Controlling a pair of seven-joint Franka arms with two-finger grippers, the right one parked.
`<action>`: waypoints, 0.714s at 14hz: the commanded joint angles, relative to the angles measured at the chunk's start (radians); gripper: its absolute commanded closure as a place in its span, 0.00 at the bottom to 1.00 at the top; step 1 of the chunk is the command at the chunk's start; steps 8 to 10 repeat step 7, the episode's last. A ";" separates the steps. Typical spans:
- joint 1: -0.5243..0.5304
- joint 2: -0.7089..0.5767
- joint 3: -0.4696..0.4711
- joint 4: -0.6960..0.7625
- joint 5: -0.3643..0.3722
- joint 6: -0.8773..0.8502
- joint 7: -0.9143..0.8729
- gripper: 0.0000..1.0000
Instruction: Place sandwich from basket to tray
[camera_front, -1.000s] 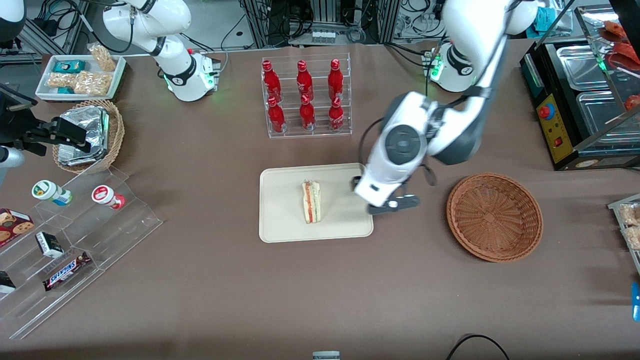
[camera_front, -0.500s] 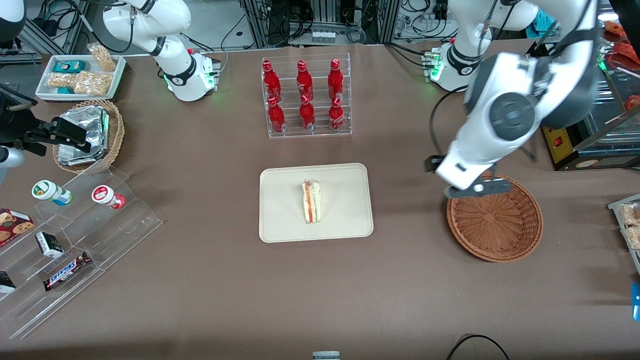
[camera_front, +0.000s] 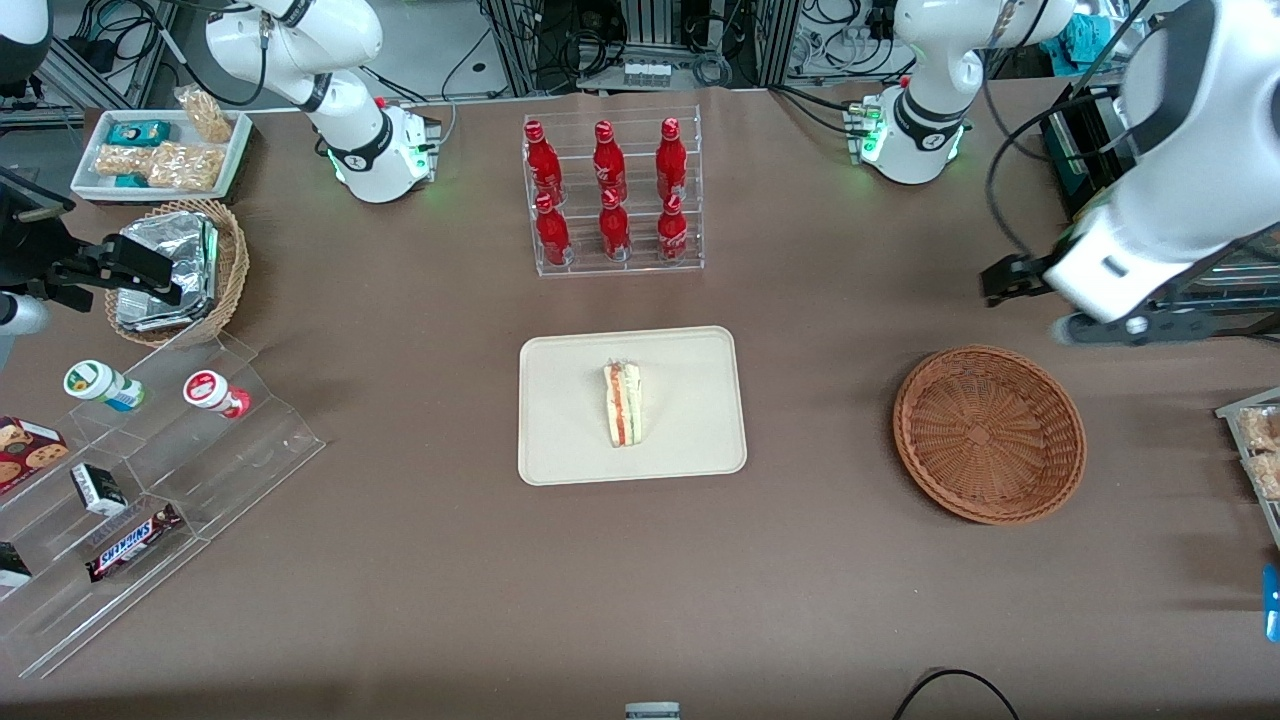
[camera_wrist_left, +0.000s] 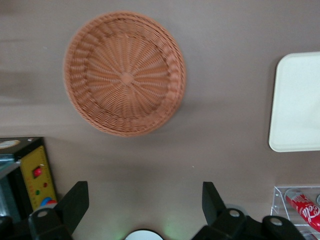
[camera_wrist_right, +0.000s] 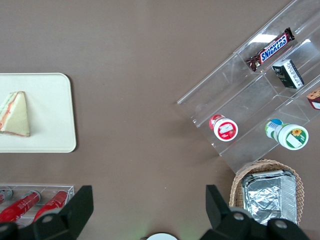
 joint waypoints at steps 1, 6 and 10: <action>0.067 -0.028 -0.020 0.033 0.002 -0.018 0.070 0.00; 0.064 -0.028 0.029 0.090 0.002 -0.013 0.082 0.00; 0.064 -0.028 0.030 0.090 0.000 -0.015 0.082 0.00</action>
